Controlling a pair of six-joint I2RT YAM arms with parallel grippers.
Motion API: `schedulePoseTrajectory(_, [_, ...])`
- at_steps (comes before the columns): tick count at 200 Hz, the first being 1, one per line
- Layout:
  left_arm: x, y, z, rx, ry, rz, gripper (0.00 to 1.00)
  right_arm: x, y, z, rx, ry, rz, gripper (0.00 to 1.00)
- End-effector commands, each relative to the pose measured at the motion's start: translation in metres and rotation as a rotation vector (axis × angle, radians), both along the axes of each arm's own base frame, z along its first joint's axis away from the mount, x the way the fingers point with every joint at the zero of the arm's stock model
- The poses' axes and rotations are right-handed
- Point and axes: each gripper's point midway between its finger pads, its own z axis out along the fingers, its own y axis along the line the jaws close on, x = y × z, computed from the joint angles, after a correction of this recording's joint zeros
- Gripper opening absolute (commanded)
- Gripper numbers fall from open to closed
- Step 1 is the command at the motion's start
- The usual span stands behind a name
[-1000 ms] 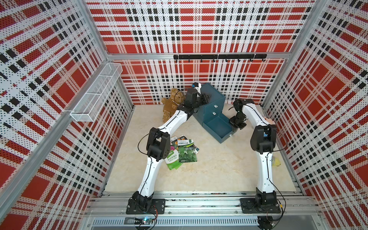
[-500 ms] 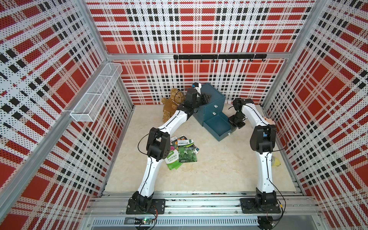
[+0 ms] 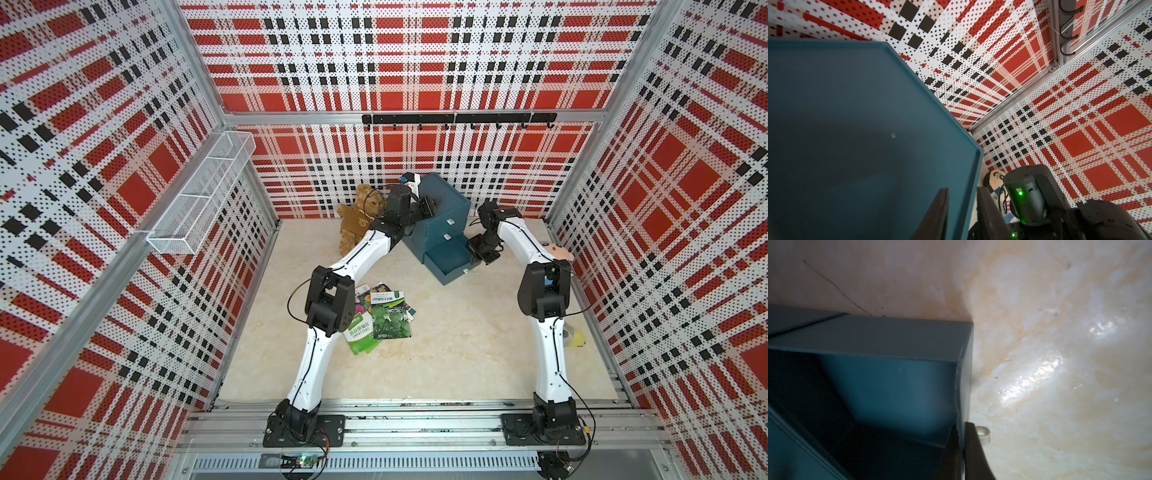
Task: Take the seed bags out of the drawer
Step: Close the drawer in the storage box.
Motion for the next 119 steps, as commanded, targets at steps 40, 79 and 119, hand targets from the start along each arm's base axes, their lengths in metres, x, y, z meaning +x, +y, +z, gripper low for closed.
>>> schedulePoseTrajectory(40, [-0.011, 0.001, -0.065, 0.071, 0.176, -0.017, 0.29, 0.012, 0.016, 0.058, 0.101, -0.258, 0.121, 0.70])
schedulePoseTrajectory(79, [-0.009, 0.004, -0.054, 0.047, 0.163, -0.006, 0.29, -0.031, -0.007, 0.090, 0.029, -0.402, 0.184, 0.74])
schedulePoseTrajectory(119, [-0.003, 0.018, -0.027, 0.002, 0.141, 0.023, 0.29, -0.089, -0.033, 0.061, -0.015, -0.373, 0.226, 0.25])
